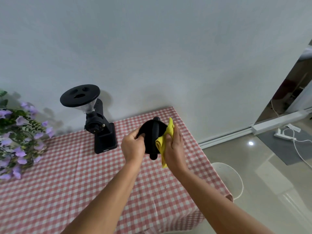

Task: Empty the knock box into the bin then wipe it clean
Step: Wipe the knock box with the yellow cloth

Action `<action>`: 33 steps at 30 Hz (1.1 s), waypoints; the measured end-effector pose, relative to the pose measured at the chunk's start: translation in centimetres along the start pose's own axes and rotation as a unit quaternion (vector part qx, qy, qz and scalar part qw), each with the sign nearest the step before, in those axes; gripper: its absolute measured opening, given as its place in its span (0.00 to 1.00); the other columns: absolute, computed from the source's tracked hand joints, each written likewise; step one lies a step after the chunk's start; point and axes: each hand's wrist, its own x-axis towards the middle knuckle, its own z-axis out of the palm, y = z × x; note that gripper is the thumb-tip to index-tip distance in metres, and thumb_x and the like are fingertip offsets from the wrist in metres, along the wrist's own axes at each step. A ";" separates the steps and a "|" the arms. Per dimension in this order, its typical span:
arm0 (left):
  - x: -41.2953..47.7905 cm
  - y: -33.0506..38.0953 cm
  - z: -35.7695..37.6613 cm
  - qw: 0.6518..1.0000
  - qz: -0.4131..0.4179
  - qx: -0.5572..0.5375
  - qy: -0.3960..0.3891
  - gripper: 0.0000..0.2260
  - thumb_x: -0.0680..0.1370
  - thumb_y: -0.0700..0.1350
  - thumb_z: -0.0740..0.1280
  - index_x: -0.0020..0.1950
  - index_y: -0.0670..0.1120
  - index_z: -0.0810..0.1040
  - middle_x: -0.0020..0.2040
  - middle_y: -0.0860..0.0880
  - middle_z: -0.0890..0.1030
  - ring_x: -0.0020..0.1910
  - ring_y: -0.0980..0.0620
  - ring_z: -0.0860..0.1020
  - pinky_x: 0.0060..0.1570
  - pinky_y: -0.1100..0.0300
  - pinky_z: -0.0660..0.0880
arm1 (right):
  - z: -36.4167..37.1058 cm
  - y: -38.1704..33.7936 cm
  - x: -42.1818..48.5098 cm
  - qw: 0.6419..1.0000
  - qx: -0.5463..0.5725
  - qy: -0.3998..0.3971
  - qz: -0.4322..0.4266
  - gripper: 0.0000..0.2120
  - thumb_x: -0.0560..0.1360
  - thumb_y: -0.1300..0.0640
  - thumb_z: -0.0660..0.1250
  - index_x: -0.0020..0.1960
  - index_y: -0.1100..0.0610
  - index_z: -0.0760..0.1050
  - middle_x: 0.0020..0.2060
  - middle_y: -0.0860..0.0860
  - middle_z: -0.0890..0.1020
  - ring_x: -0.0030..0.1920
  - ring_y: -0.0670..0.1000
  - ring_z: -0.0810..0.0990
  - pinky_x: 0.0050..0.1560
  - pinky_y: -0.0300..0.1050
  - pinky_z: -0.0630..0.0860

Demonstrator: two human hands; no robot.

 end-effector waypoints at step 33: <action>-0.6 1.5 -0.3 0.993 0.061 0.098 0.024 0.14 0.80 0.38 0.67 0.65 0.47 0.82 0.58 0.46 0.85 0.49 0.43 0.85 0.44 0.56 0.80 | 1.1 -1.8 -1.0 0.980 0.071 -0.014 0.186 0.26 0.83 0.57 0.49 0.79 0.49 0.48 0.62 0.51 0.73 0.53 0.50 0.74 0.53 0.50 0.70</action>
